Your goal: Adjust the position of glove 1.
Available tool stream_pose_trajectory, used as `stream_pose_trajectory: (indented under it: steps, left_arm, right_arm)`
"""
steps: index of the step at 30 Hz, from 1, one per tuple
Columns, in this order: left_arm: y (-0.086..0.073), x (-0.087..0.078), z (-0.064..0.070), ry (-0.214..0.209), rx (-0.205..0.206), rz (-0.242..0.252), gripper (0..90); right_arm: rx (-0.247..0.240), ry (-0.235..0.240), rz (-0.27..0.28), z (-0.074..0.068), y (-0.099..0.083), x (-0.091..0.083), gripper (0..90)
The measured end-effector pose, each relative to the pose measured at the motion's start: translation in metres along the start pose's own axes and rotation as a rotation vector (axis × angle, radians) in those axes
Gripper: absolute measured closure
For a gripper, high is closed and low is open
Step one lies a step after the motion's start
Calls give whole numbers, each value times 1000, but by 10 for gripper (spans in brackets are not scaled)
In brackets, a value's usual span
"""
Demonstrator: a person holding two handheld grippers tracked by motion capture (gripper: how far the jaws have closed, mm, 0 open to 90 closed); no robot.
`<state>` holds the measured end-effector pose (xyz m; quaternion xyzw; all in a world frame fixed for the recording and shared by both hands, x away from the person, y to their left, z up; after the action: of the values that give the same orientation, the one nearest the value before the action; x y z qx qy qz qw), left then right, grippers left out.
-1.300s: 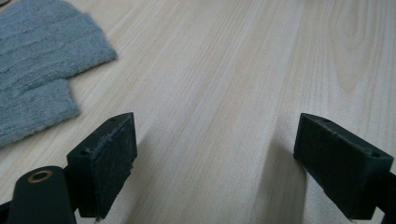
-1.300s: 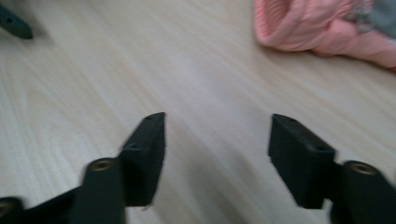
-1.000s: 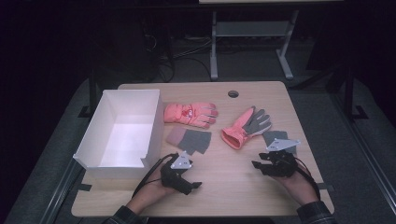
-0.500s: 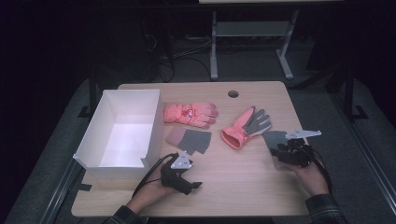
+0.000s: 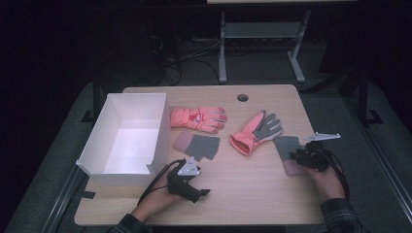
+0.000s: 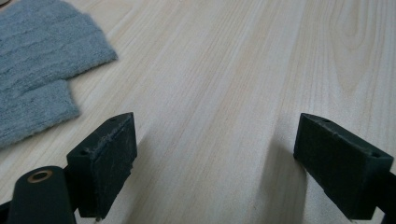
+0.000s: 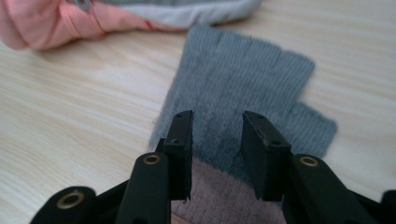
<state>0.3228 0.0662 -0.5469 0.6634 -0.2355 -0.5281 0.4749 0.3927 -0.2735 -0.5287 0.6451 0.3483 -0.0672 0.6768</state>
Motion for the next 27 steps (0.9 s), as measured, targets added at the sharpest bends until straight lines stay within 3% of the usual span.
stream_pose_trajectory:
  steps: [1, 8, 18, 21, 27]
  left_arm:
    - [0, 0, 0, 0, 0, 0, 125]
    - [0, 0, 0, 0, -1, 0, 125]
    - [0, 0, 0, 0, -1, 0, 125]
    - [0, 0, 0, -1, 1, 1, 125]
    - [0, 0, 0, -1, 1, 1, 125]
  right_arm:
    - [1, 0, -30, 1, -7, 5, 655]
    - [16, -4, -35, 1, -9, 5, 856]
    - [31, 35, 13, -5, 3, -10, 867]
    - [28, 45, 34, -11, 9, -18, 868]
    - [13, 115, 60, -38, 15, -33, 868]
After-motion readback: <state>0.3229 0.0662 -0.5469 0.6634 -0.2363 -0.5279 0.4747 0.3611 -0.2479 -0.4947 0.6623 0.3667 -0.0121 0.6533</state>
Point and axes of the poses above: each handheld gripper's, and its own axes: x roughly forward along the jaws, y roughly out of its top, z roughly to its right, the point moved 10 cm from there along x, roughly forward along the jaws, and after that the axes turned 15 degrees about z, right-handed, at the moved point
